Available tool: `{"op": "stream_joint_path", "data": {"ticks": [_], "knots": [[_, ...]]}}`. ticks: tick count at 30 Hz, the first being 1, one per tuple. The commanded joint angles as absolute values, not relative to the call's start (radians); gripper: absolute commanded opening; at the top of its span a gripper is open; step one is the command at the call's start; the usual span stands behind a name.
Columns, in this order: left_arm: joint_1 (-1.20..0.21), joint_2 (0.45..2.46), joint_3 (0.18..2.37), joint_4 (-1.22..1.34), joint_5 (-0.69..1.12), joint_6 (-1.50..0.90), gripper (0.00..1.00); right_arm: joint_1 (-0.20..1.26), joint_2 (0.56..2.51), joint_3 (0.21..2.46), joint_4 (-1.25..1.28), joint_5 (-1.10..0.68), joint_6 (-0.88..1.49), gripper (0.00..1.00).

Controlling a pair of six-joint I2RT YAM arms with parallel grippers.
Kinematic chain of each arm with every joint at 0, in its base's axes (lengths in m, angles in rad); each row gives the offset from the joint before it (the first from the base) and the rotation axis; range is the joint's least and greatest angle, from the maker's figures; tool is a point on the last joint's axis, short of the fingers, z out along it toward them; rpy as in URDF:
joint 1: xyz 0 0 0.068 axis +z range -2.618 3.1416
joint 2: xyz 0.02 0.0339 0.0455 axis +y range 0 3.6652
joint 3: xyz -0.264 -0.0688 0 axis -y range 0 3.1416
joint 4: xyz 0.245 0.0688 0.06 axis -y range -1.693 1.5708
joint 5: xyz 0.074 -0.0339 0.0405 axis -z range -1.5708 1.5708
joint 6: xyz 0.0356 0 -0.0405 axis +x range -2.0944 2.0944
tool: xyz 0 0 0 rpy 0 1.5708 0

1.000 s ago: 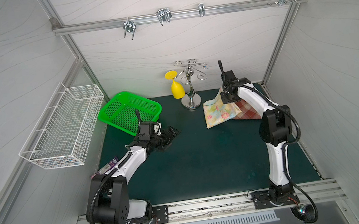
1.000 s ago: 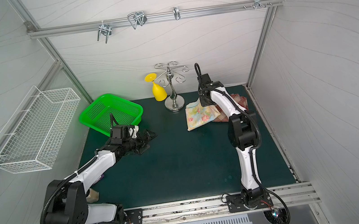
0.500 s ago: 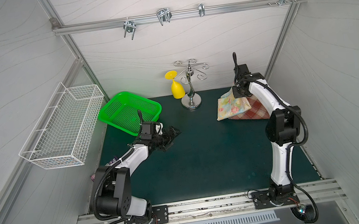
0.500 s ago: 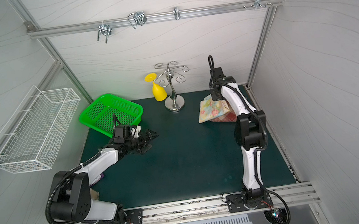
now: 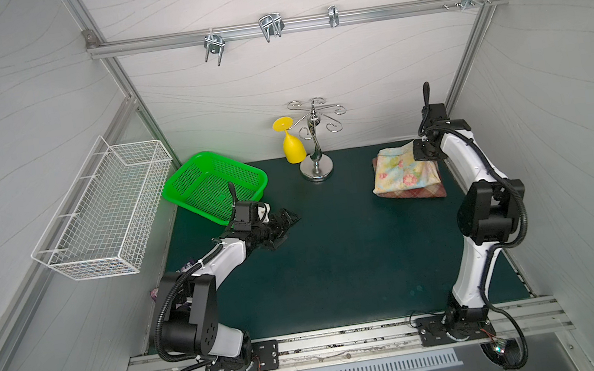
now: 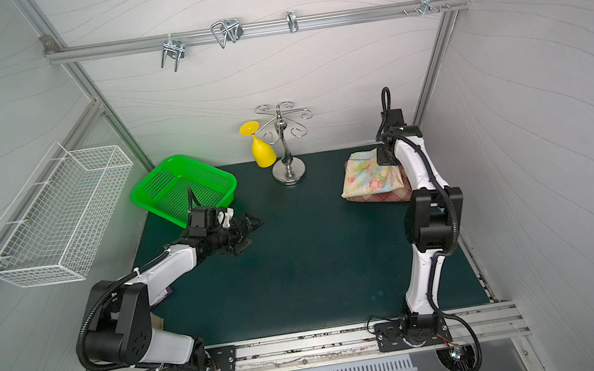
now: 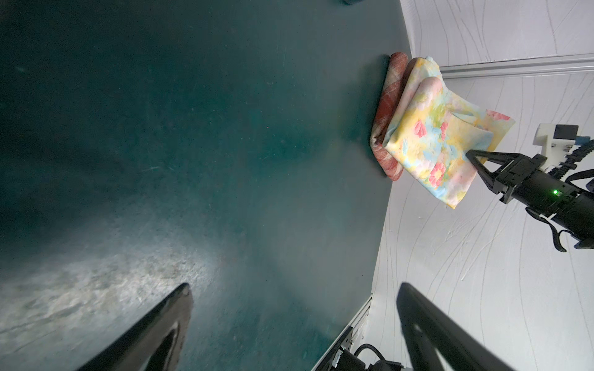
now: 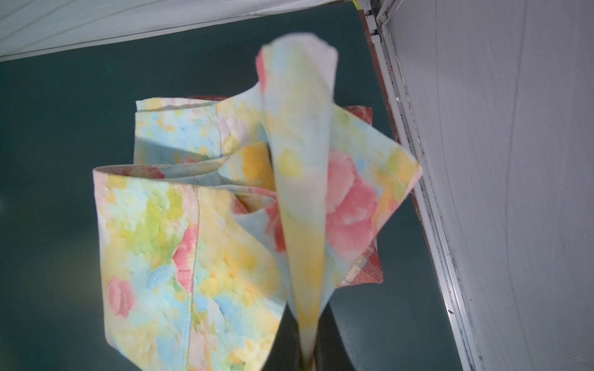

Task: Fold and stack skirts
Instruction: Place the skirt on the skirt.

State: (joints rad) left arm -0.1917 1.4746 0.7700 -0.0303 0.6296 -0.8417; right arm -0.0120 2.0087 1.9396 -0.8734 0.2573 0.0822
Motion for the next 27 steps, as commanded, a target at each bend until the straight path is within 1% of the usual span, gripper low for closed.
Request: {"op": "stream_joint_path", "data": {"ticks": [1,9,17,18,20,22,24,27], "knots": [[-0.191,1.486,0.799,0.008,0.64,-0.846,0.99,-0.018,2.057,1.947,-0.878,0.258,0.097,0.0],[-0.19,1.491,0.803,0.015,0.641,-0.854,0.99,-0.062,2.133,1.89,-0.858,0.232,0.141,0.0],[-0.189,1.478,0.805,-0.005,0.637,-0.845,0.99,-0.074,2.182,1.881,-0.852,0.288,0.129,0.0],[-0.189,1.474,0.805,-0.008,0.636,-0.845,0.99,-0.074,2.186,1.876,-0.849,0.296,0.126,0.06],[-0.189,1.467,0.806,-0.015,0.631,-0.841,0.99,-0.074,2.193,1.861,-0.84,0.304,0.124,0.27],[-0.19,1.46,0.81,-0.027,0.627,-0.838,0.99,-0.075,2.201,1.869,-0.846,0.301,0.123,0.41],[-0.189,1.453,0.811,-0.042,0.622,-0.839,0.99,-0.075,2.197,1.878,-0.847,0.298,0.12,0.5],[-0.189,1.439,0.81,-0.033,0.623,-0.845,0.99,-0.074,2.179,1.902,-0.852,0.28,0.117,0.58]]}}
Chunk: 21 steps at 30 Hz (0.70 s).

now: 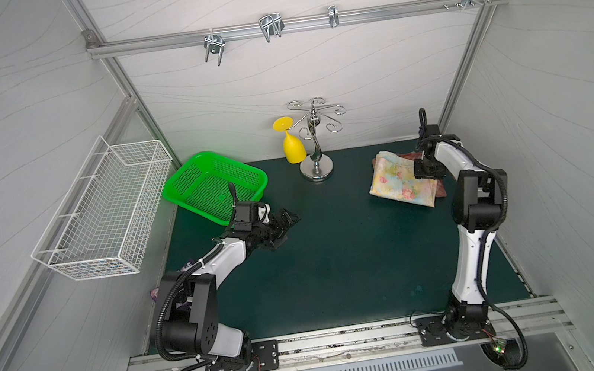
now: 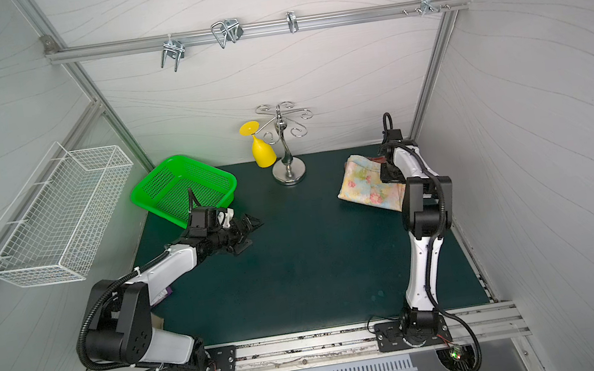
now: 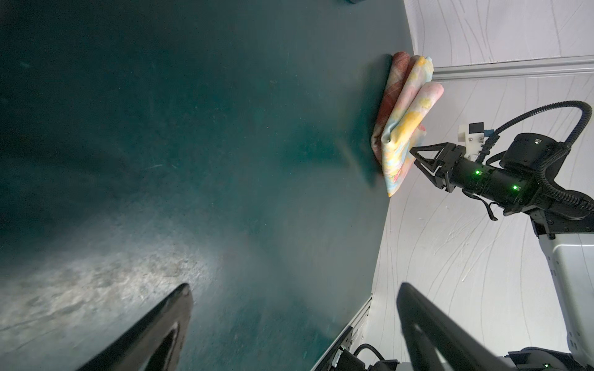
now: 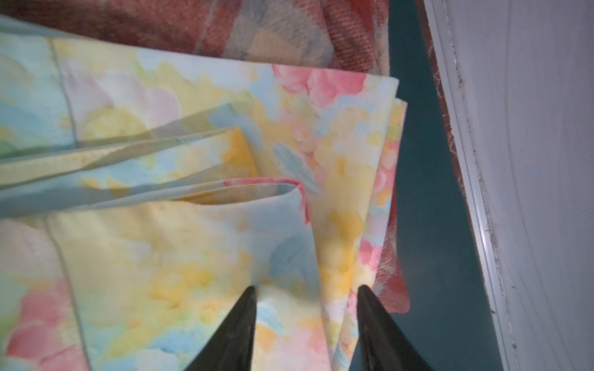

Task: Fold and stack skirts
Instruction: Place the skirt on the skirt, then reset both arms

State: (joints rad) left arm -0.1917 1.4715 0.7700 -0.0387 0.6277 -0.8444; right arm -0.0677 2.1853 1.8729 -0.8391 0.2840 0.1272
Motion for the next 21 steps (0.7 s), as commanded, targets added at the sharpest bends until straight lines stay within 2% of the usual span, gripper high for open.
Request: {"op": "stream_joint_path", "data": {"ticks": [1,6,11,15,21], "knots": [[-0.189,1.433,0.813,-0.038,0.62,-0.842,0.99,-0.074,2.168,1.915,-0.862,0.269,0.123,0.62],[-0.19,1.394,0.846,-0.087,0.6,-0.823,0.99,-0.058,2.056,1.926,-0.855,0.249,0.139,0.84],[-0.197,1.336,0.913,-0.227,0.543,-0.744,0.99,-0.026,1.905,1.863,-0.817,0.204,0.152,0.99],[-0.232,1.26,0.973,-0.362,0.393,-0.636,1.0,0.016,1.765,1.754,-0.761,0.142,0.197,0.99],[-0.244,1.193,0.971,-0.412,0.265,-0.605,0.99,0.117,1.551,1.541,-0.632,0.109,0.232,0.99]]}}
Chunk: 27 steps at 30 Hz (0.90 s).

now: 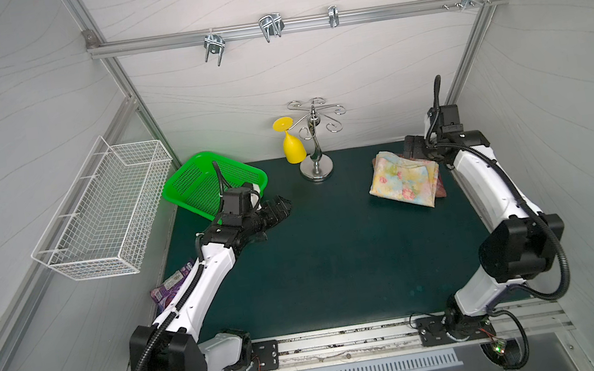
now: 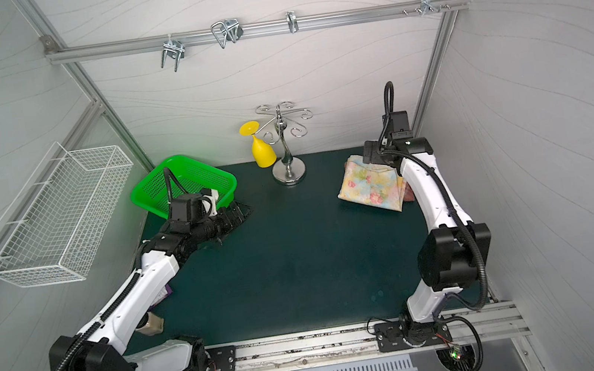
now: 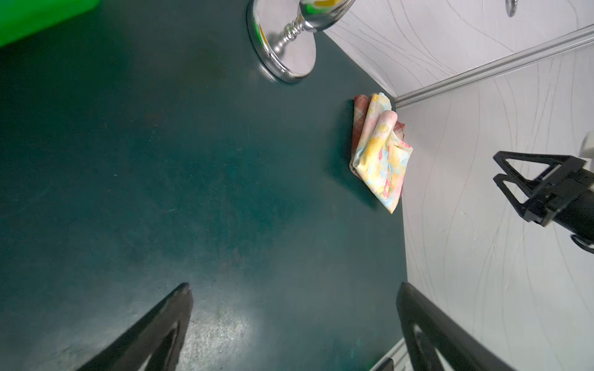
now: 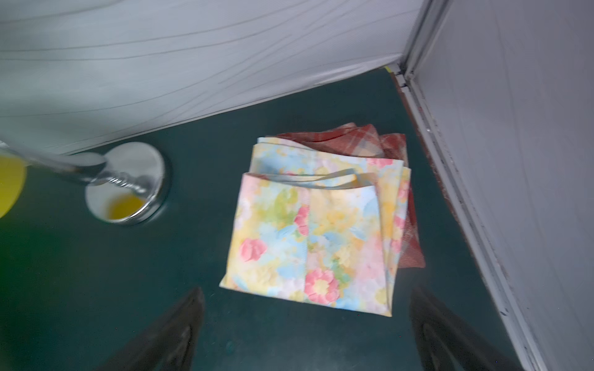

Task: Fold and stack skirts
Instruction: Reset both arms

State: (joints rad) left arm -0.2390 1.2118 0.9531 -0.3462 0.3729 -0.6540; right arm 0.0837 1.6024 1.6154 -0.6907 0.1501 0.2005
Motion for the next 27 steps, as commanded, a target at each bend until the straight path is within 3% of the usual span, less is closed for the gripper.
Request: {"op": "stream_joint_path", "data": {"ticks": [1,13,18,24,27], "knots": [[-0.244,1.177,0.955,-0.402,0.236,-0.602,0.99,0.13,1.518,1.501,-0.611,0.096,0.236,0.99],[-0.233,1.036,0.76,-0.295,-0.199,-0.483,0.99,0.274,1.118,0.995,-0.36,0.128,0.203,0.99],[-0.165,1.013,0.64,-0.163,-0.214,-0.448,0.99,0.278,1.029,0.789,-0.204,0.187,0.135,0.99],[-0.12,0.989,0.529,-0.038,-0.411,-0.377,0.99,0.278,1.002,0.686,-0.146,0.25,0.102,0.99],[-0.081,1.02,0.486,0.045,-0.369,-0.354,1.0,0.279,1.004,0.659,-0.107,0.26,0.114,0.99]]}}
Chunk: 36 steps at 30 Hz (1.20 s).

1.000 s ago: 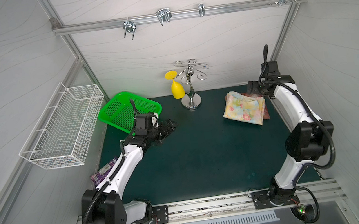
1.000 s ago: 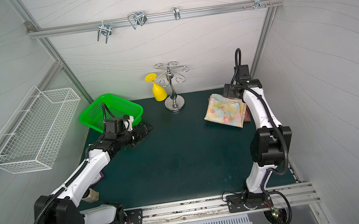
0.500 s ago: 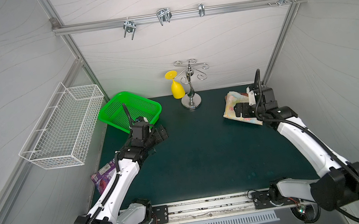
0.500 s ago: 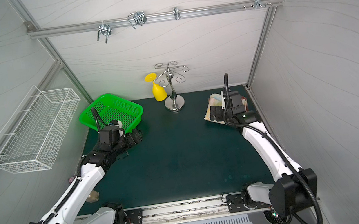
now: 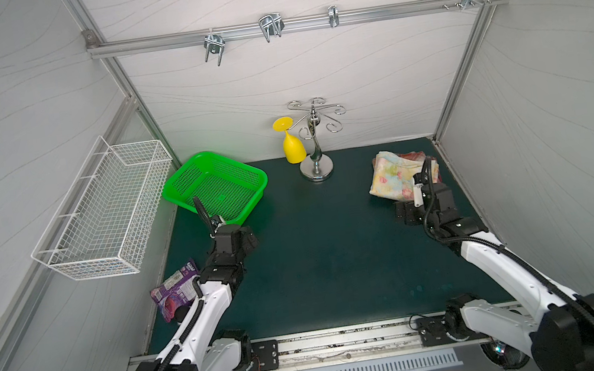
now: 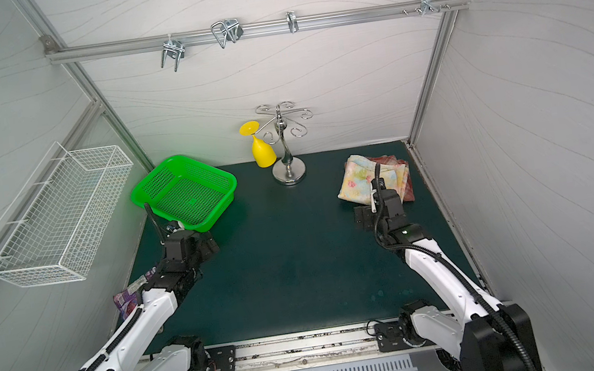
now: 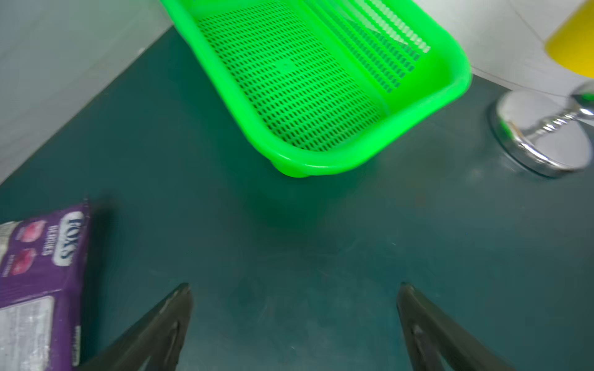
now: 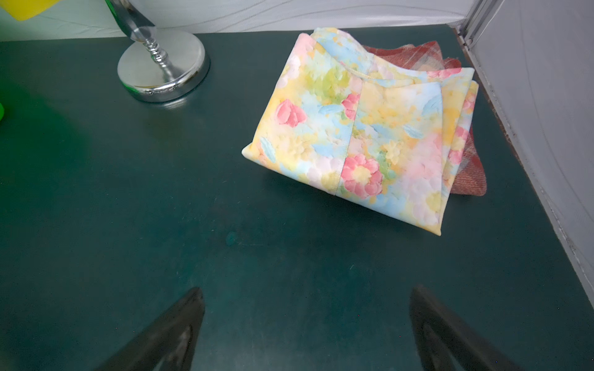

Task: Fold and stack skirts
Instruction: Reset both arms

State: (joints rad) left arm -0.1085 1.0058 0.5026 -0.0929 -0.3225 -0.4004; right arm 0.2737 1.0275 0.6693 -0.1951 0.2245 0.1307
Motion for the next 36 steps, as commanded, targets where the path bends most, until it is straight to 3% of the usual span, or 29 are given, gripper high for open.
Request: {"op": "stream_joint_path", "data": {"ticks": [1,7,10,19,23,31,36], "knots": [[-0.058,1.036,0.5,0.033,-0.345,-0.36,1.0,0.279,1.008,0.653,-0.099,0.258,0.117,0.99],[-0.017,1.116,0.553,0.018,-0.248,-0.257,1.0,0.279,1.045,0.639,-0.076,0.263,0.131,0.99],[-0.016,1.133,0.552,0.026,-0.297,-0.205,1.0,0.279,1.05,0.62,-0.04,0.29,0.119,0.99],[-0.015,1.193,0.393,0.412,-0.301,-0.073,1.0,0.278,1.118,0.566,0.099,0.382,0.112,0.99],[-0.014,1.288,0.4,0.54,-0.277,-0.063,1.0,0.273,1.135,0.485,0.277,0.401,0.065,0.99],[0.009,1.384,0.378,0.748,-0.32,-0.097,1.0,0.201,1.227,0.401,0.524,0.346,0.044,0.99],[0.011,1.555,0.298,1.097,-0.213,-0.048,1.0,0.145,1.326,0.37,0.663,0.277,0.071,0.99]]}}
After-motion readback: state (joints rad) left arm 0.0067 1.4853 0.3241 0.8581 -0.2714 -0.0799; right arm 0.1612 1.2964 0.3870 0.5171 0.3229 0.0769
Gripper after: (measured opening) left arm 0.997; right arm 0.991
